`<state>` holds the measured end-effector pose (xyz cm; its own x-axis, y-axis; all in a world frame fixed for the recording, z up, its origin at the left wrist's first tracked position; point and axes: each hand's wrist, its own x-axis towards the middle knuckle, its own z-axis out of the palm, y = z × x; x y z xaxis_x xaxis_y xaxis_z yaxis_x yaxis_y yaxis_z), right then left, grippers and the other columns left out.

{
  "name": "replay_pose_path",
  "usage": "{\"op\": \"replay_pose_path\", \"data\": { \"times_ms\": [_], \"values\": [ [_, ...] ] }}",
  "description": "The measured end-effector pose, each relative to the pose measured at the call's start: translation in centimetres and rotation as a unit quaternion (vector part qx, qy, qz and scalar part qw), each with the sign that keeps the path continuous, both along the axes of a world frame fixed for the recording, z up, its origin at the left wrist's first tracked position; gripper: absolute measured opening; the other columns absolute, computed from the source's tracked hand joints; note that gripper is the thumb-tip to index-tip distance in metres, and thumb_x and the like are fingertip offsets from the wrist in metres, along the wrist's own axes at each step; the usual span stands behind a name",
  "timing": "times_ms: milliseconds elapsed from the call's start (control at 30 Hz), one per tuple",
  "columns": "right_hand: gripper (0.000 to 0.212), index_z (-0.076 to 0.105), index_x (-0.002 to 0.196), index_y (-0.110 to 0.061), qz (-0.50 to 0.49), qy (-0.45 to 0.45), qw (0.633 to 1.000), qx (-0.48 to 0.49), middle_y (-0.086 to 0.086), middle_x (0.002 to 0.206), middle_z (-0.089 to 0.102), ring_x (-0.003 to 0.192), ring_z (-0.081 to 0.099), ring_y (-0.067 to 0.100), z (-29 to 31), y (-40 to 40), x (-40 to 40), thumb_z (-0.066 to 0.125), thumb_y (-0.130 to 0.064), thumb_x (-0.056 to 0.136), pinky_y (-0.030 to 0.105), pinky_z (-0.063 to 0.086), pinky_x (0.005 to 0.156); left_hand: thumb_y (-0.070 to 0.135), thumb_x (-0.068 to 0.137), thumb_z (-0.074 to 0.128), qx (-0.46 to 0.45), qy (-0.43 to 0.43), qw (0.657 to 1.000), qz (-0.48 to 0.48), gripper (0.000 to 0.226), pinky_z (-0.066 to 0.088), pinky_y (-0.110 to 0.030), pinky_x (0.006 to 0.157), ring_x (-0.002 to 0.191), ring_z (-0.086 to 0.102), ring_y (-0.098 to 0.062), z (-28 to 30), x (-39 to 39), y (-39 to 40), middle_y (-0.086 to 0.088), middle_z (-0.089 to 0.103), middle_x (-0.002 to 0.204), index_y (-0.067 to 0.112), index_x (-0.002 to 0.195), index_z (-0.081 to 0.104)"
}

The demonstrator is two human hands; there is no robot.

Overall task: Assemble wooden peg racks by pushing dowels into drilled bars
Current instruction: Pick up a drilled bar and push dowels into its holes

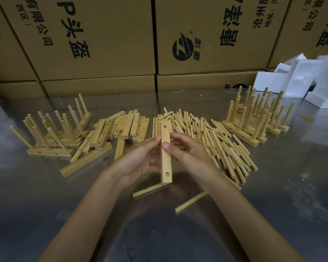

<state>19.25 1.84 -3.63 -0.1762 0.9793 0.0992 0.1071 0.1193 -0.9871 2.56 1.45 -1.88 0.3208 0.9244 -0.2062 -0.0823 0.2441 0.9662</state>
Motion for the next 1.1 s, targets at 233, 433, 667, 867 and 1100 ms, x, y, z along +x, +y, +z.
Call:
{"op": "replay_pose_path", "data": {
  "times_ms": [233, 433, 667, 867, 1100],
  "values": [
    [0.020, 0.068, 0.115, -0.030, -0.014, -0.124, 0.989, 0.085, -0.008, 0.103, 0.067, 0.096, 0.062, 0.012, 0.1, -0.3, -0.2, 0.063, -0.028, 0.096, 0.034, 0.053, 0.088, 0.030, 0.101, 0.055, 0.038, -0.038, 0.993, 0.108, 0.030, 0.048, -0.022, 0.050, 0.060, 0.063, -0.008, -0.6, -1.7, 0.2, 0.001, 0.073, 0.088, 0.026, 0.129, 0.064],
    [0.023, 0.068, 0.101, -0.040, 0.286, -0.335, 0.895, 0.063, -0.014, 0.107, 0.051, 0.102, 0.043, -0.008, -0.1, -1.4, 0.1, 0.078, -0.034, 0.081, 0.007, 0.033, 0.079, 0.025, 0.106, 0.037, 0.024, -0.126, 0.981, 0.146, 0.036, 0.042, -0.022, 0.043, 0.054, 0.050, -0.012, -1.1, -3.9, 0.6, -0.002, 0.061, 0.078, 0.024, 0.138, 0.054],
    [0.014, 0.060, 0.098, -0.023, 0.090, -0.224, 0.968, 0.070, -0.004, 0.091, 0.064, 0.084, 0.060, 0.010, -0.1, -1.1, 0.3, 0.059, -0.009, 0.095, 0.033, 0.051, 0.076, 0.032, 0.107, 0.039, 0.026, -0.109, 0.985, 0.131, 0.033, 0.040, -0.023, 0.038, 0.051, 0.047, -0.013, -1.3, -4.0, 0.5, -0.001, 0.059, 0.074, 0.031, 0.135, 0.055],
    [0.020, 0.060, 0.110, -0.027, -0.046, -0.170, 0.960, 0.220, -0.012, 0.069, 0.057, 0.049, 0.044, 0.009, 0.2, -0.8, 0.7, 0.055, -0.012, 0.098, 0.025, 0.032, 0.046, 0.033, 0.103, 0.052, 0.065, -0.037, 0.995, 0.066, 0.024, 0.040, -0.023, 0.037, 0.055, 0.055, -0.015, -1.3, -3.0, 0.1, -0.005, 0.069, 0.089, 0.035, 0.124, 0.065],
    [0.012, 0.066, 0.101, -0.022, -0.077, -0.255, 0.909, 0.320, -0.015, 0.076, 0.060, 0.061, 0.051, 0.006, 0.2, -1.2, 0.5, 0.064, -0.015, 0.092, 0.019, 0.036, 0.053, 0.033, 0.100, 0.058, 0.086, -0.007, 0.994, 0.069, 0.024, 0.042, -0.023, 0.040, 0.056, 0.057, -0.015, -1.2, -2.1, -0.3, -0.005, 0.072, 0.091, 0.035, 0.122, 0.068]
  ]
}}
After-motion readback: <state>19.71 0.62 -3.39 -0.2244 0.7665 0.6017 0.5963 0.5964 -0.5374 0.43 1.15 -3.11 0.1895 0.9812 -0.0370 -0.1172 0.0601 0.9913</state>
